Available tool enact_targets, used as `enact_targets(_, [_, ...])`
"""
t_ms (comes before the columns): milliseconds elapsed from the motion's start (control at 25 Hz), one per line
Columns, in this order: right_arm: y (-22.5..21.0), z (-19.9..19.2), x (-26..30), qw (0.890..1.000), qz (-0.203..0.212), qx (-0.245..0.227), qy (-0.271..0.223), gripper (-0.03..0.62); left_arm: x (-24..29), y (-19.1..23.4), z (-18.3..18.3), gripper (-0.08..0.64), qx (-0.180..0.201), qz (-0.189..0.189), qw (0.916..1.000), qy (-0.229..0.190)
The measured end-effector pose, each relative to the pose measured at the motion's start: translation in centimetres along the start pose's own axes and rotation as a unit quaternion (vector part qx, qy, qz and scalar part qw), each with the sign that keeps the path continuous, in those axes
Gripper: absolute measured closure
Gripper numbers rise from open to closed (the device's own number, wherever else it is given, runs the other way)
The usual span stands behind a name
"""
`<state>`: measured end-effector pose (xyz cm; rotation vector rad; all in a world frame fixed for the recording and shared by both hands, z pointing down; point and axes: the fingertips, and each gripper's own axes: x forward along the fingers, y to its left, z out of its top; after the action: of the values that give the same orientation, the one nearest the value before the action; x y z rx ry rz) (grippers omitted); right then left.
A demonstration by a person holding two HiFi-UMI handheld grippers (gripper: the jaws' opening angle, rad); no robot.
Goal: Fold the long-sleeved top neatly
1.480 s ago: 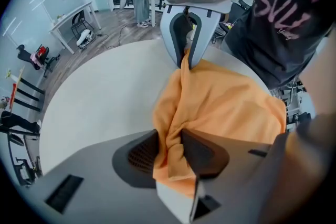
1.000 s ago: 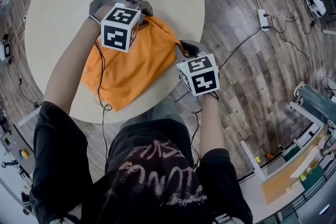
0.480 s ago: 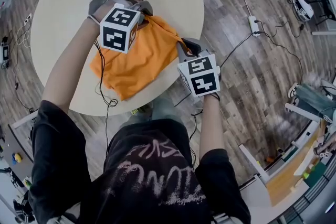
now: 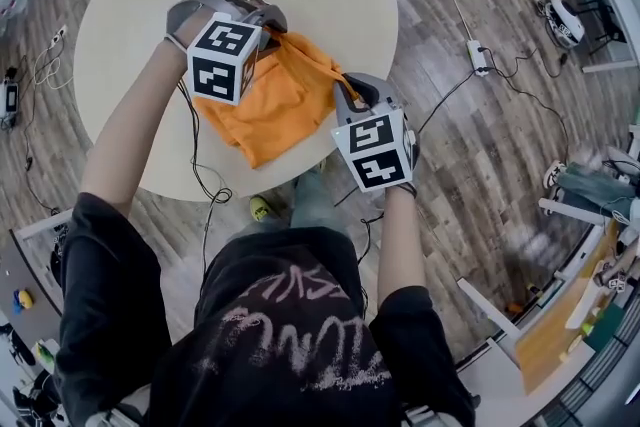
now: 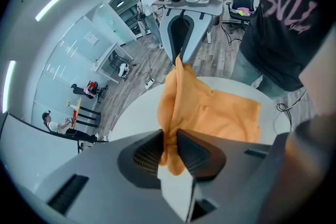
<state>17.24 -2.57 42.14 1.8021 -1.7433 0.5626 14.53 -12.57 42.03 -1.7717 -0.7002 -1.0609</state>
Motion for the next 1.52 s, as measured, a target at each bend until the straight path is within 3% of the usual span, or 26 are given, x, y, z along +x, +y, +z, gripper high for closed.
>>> enact_targets(360, [6.8,0.5,-1.2,1.000,-0.004,-0.026,-0.005,0.557,-2.7,-5.6,-1.9,0.469,0.000,0.021,0.9998,0.004])
enact_targets(840, [15.3,-1.8,0.7,0.998,0.021,-0.052,0.012,0.557,-1.6,-13.6,-5.3,0.468,-0.016,0.038,0.9990,0.015])
enact_targets(1520, [22.6,-5.2,6.4,0.990,0.107,-0.068,0.064,0.555,2.7,-18.4,-10.4,0.454,-0.018,0.017,0.9988,0.042])
